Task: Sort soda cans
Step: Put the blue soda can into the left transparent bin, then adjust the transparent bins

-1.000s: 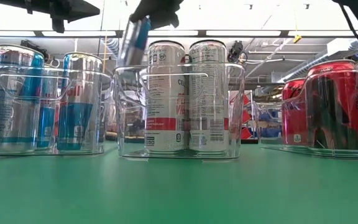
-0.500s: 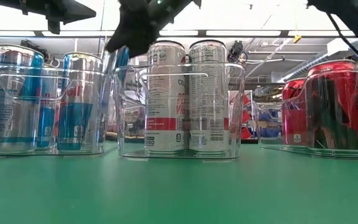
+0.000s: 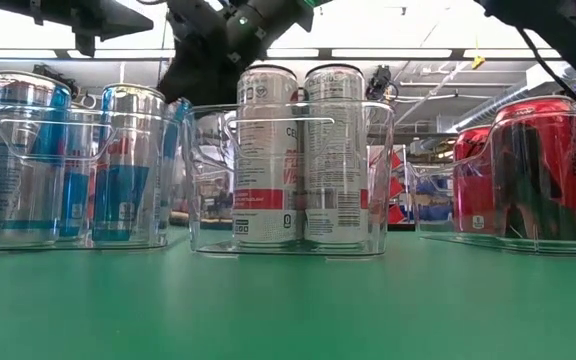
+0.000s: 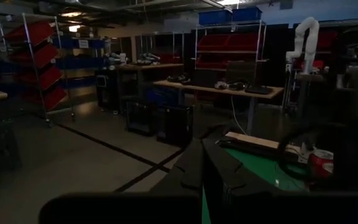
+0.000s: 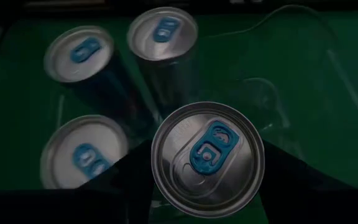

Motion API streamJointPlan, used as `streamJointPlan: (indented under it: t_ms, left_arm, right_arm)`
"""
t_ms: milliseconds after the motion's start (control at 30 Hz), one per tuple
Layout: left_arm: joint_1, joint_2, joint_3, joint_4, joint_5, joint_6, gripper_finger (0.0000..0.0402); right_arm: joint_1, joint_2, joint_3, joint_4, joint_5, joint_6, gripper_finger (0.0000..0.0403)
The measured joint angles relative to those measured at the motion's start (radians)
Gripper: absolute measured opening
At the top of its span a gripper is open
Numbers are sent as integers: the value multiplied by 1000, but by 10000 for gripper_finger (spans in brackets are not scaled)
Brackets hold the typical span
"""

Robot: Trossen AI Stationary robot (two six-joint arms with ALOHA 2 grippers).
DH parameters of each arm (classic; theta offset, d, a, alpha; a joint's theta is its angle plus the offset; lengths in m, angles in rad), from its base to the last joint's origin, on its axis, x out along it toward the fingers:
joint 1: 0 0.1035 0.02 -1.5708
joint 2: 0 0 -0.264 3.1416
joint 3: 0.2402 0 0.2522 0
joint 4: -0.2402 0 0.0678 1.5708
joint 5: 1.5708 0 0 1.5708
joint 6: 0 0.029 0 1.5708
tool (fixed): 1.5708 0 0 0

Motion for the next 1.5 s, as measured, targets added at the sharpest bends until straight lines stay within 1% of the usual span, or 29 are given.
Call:
streamJointPlan:
  t_ms: [167, 400, 700, 800, 1167, 1233, 1300, 1400, 1500]
  left_arm:
    - [0, 0, 0, 2, 7, -2, 4]
    - [0, 1, 0, 0, 8, -4, 4]
    - [0, 1, 0, -9, 8, -4, 4]
    - [0, 1, 0, -13, 23, -6, 4]
    - [0, 1, 0, -22, 34, -7, 4]
    - [0, 1, 0, -23, 49, -7, 4]
    - [0, 1, 0, -31, 91, -8, 4]
    - [-1, 14, 30, -129, 131, -34, 2]
    - [-1, 59, 96, -273, 132, -76, 1]
  right_arm:
    - [12, 0, -2, -1, -3, -1, 219]
    - [12, 32, -7, 7, -3, -1, 219]
    - [13, 32, -7, 15, -6, -4, 243]
    - [13, 32, -7, 18, -6, -20, 253]
    - [14, 31, -8, 91, 1, -25, 300]
    - [14, 25, -8, 90, 2, -46, 308]
    - [14, 16, 0, 79, 2, -56, 311]
    - [14, -16, 30, 34, 5, -103, 296]
    - [10, -73, 60, -37, 42, -152, 252]
